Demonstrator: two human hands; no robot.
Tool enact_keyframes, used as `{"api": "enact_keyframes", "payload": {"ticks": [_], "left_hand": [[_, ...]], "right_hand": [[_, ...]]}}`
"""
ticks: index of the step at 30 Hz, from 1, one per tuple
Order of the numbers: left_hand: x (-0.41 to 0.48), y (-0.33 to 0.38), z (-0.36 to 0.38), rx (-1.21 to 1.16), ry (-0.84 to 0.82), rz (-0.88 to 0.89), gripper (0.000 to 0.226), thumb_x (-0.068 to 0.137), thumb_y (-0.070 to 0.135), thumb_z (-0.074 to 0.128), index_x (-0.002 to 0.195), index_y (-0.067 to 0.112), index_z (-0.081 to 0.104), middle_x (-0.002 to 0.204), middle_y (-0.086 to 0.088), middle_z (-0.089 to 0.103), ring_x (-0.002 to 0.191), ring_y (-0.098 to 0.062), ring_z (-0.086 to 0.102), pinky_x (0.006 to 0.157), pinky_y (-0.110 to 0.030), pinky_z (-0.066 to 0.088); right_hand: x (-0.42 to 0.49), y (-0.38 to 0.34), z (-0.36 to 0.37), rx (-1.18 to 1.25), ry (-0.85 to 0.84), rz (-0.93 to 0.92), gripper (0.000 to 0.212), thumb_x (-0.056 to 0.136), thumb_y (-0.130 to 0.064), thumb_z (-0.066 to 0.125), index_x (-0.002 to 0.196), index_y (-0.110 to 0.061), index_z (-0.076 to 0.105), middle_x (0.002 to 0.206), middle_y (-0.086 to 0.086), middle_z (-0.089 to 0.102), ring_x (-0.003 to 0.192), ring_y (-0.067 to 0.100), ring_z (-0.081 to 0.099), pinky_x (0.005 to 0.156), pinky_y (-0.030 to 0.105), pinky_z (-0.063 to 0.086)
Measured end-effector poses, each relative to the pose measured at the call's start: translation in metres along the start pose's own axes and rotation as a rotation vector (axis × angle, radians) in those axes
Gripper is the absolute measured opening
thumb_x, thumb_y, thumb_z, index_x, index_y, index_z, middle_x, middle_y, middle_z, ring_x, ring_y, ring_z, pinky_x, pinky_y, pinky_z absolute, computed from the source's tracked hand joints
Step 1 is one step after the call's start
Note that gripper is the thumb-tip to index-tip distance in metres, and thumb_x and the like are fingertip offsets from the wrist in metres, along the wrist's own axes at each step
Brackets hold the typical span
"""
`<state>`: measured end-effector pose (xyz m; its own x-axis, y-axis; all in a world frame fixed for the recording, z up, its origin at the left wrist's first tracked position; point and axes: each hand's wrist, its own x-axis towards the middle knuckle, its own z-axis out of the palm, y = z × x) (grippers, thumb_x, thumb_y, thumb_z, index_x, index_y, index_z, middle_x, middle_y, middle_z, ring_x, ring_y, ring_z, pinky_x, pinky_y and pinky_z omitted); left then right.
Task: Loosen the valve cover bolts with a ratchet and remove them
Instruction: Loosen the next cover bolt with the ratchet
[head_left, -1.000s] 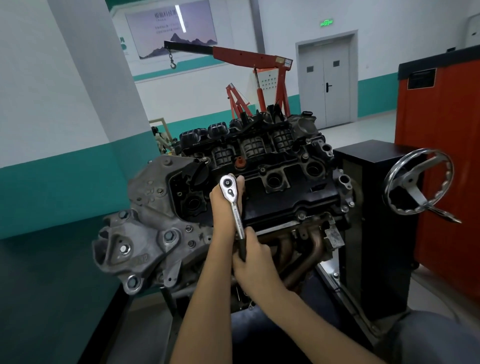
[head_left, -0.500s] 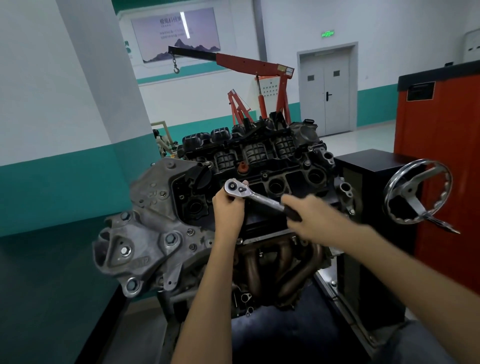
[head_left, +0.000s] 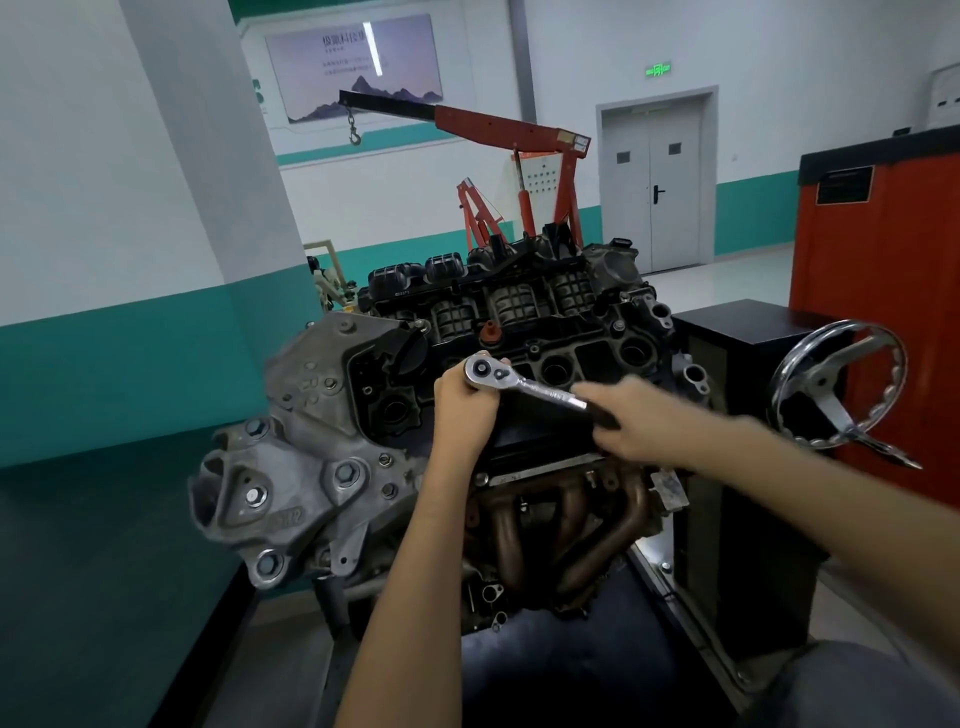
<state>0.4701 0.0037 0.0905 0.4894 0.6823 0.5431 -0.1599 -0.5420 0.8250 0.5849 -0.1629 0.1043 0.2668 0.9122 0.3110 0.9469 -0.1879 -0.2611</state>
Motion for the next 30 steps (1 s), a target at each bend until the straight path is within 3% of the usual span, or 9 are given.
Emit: {"api": "enact_keyframes", "payload": {"ticks": [3, 5, 8, 10, 15, 21, 24, 26, 30], "left_hand": [[-0.002, 0.001, -0.002, -0.025, 0.013, 0.007, 0.033, 0.088, 0.004, 0.056, 0.067, 0.028, 0.065, 0.072, 0.002, 0.059, 0.072, -0.01, 0.049, 0.068, -0.027, 0.039], [-0.006, -0.001, -0.001, -0.068, 0.044, -0.007, 0.026, 0.091, 0.006, 0.055, 0.07, 0.02, 0.062, 0.075, 0.0, 0.06, 0.075, -0.011, 0.051, 0.071, -0.027, 0.04], [-0.01, -0.001, 0.005, -0.089, 0.077, -0.025, 0.039, 0.095, 0.013, 0.059, 0.06, 0.023, 0.046, 0.059, 0.01, 0.047, 0.061, -0.005, 0.041, 0.061, -0.021, 0.035], [-0.009, 0.0, 0.01, -0.088, 0.086, -0.028, 0.046, 0.096, 0.014, 0.06, 0.059, 0.021, 0.033, 0.057, 0.009, 0.034, 0.059, -0.007, 0.031, 0.057, -0.023, 0.029], [-0.006, 0.002, 0.009, -0.048, 0.117, -0.012, 0.048, 0.095, 0.014, 0.061, 0.065, 0.02, 0.025, 0.06, 0.007, 0.023, 0.056, -0.005, 0.02, 0.054, -0.024, 0.021], [-0.002, 0.002, 0.004, -0.017, 0.032, -0.021, 0.042, 0.093, 0.009, 0.06, 0.055, 0.02, 0.045, 0.054, 0.012, 0.044, 0.056, -0.002, 0.038, 0.055, -0.016, 0.033], [0.0, 0.004, 0.003, 0.014, 0.022, -0.02, 0.021, 0.089, 0.002, 0.054, 0.072, 0.008, 0.064, 0.072, -0.007, 0.059, 0.071, -0.012, 0.049, 0.066, -0.026, 0.039], [-0.002, 0.0, 0.001, -0.042, 0.064, -0.019, 0.017, 0.09, 0.002, 0.055, 0.077, 0.007, 0.065, 0.076, -0.005, 0.06, 0.076, -0.014, 0.051, 0.071, -0.029, 0.041], [-0.008, -0.005, 0.002, -0.108, 0.089, -0.028, 0.033, 0.093, 0.008, 0.061, 0.063, 0.007, 0.049, 0.059, 0.013, 0.047, 0.064, -0.005, 0.043, 0.066, -0.029, 0.037]], "right_hand": [[0.022, 0.007, -0.027, -0.323, 0.048, -0.071, 0.037, 0.092, -0.019, 0.058, 0.127, -0.022, 0.049, 0.076, -0.004, 0.048, 0.068, 0.021, 0.057, 0.063, 0.029, 0.044], [0.017, 0.004, -0.012, -0.274, 0.107, -0.035, 0.03, 0.09, -0.019, 0.058, 0.118, -0.022, 0.05, 0.077, 0.0, 0.051, 0.071, 0.026, 0.059, 0.064, 0.031, 0.045], [-0.016, -0.019, 0.043, 0.111, 0.182, 0.1, 0.019, 0.087, -0.017, 0.059, 0.1, -0.022, 0.047, 0.078, 0.009, 0.058, 0.071, 0.03, 0.062, 0.062, 0.034, 0.05], [-0.026, -0.049, 0.08, 0.394, 0.243, 0.187, 0.023, 0.086, -0.013, 0.059, 0.089, -0.025, 0.04, 0.068, 0.002, 0.052, 0.058, 0.015, 0.053, 0.05, 0.015, 0.043], [-0.012, -0.106, 0.124, 0.774, 0.321, 0.235, 0.023, 0.088, -0.004, 0.053, 0.109, -0.011, 0.049, 0.069, 0.001, 0.053, 0.058, 0.011, 0.053, 0.055, 0.022, 0.046], [-0.017, -0.019, 0.045, 0.335, 0.133, 0.049, 0.024, 0.085, -0.003, 0.058, 0.104, -0.017, 0.053, 0.069, 0.004, 0.05, 0.053, 0.018, 0.05, 0.052, 0.027, 0.042], [0.004, 0.01, -0.006, -0.046, 0.051, -0.042, 0.022, 0.088, -0.011, 0.06, 0.102, -0.024, 0.05, 0.065, -0.005, 0.049, 0.053, 0.014, 0.052, 0.05, 0.025, 0.039], [0.014, 0.01, -0.014, -0.203, 0.059, -0.077, 0.02, 0.09, -0.017, 0.059, 0.105, -0.024, 0.048, 0.065, -0.007, 0.046, 0.056, 0.015, 0.051, 0.051, 0.026, 0.036], [-0.01, -0.012, 0.034, 0.095, 0.218, 0.017, 0.019, 0.086, -0.015, 0.061, 0.091, -0.02, 0.044, 0.067, 0.006, 0.053, 0.063, 0.03, 0.056, 0.054, 0.035, 0.043]]}}
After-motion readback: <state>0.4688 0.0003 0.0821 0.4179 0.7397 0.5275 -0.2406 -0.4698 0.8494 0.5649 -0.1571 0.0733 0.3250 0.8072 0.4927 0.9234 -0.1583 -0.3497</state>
